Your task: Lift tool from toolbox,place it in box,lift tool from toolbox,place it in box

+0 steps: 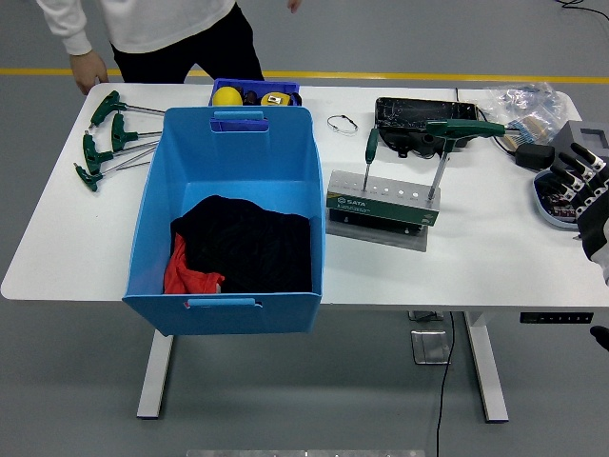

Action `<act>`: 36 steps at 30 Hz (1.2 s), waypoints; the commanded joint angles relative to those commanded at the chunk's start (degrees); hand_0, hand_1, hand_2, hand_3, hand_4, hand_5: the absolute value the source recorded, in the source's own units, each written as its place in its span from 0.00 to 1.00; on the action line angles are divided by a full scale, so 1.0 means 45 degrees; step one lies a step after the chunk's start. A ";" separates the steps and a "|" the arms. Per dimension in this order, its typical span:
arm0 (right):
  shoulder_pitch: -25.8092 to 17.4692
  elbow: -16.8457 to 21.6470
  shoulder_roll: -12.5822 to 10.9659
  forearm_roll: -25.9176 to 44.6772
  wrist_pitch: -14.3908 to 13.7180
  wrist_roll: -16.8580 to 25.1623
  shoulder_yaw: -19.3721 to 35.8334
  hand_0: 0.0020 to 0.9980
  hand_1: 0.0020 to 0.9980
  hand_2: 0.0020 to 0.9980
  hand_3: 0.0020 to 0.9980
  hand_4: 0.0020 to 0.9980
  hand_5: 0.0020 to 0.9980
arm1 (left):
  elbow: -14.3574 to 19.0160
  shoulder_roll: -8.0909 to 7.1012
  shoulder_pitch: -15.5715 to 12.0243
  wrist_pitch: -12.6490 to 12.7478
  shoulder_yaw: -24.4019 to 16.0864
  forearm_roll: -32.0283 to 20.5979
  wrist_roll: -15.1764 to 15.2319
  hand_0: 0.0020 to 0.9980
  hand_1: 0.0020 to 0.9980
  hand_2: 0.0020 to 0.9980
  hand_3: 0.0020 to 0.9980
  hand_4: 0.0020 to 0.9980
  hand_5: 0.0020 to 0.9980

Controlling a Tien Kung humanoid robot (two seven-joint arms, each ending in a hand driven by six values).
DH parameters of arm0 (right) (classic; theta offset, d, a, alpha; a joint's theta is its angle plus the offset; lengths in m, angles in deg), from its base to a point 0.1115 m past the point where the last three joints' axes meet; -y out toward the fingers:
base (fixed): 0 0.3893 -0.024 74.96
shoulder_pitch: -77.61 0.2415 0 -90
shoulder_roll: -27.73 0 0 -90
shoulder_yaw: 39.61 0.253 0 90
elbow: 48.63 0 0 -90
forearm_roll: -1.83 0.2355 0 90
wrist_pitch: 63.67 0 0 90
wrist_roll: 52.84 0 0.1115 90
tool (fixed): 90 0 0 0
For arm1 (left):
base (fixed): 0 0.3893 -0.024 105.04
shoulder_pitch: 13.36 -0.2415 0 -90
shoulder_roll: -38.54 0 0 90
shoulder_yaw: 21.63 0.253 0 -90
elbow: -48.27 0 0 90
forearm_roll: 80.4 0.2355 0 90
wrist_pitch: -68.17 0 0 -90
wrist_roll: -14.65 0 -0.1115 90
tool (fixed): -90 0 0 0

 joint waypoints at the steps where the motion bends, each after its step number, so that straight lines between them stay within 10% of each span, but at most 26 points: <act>1: 0.0000 0.0011 -0.0003 -0.0002 -0.0007 -0.0002 -0.0005 0.81 0.76 0.79 0.80 1.00 0.98 | 0.0000 0.0000 -0.0001 -0.0004 0.0008 -0.0010 0.0001 0.51 0.48 0.52 0.75 0.80 0.79; 26: -0.0034 0.0371 -0.0075 -0.1101 -0.0446 0.0289 -0.0153 0.81 0.76 0.79 0.80 1.00 0.97 | 0.0000 -0.0019 -0.0009 -0.0002 -0.0122 0.0234 -0.0061 0.51 0.48 0.52 0.75 0.80 0.79; 36: 0.0183 0.1042 -0.0612 -0.4694 -0.2482 0.0917 -0.0625 0.82 0.77 0.81 0.81 1.00 0.89 | 0.0000 -0.0026 -0.0048 -0.0005 -0.0086 0.0265 -0.0091 0.51 0.48 0.52 0.75 0.80 0.79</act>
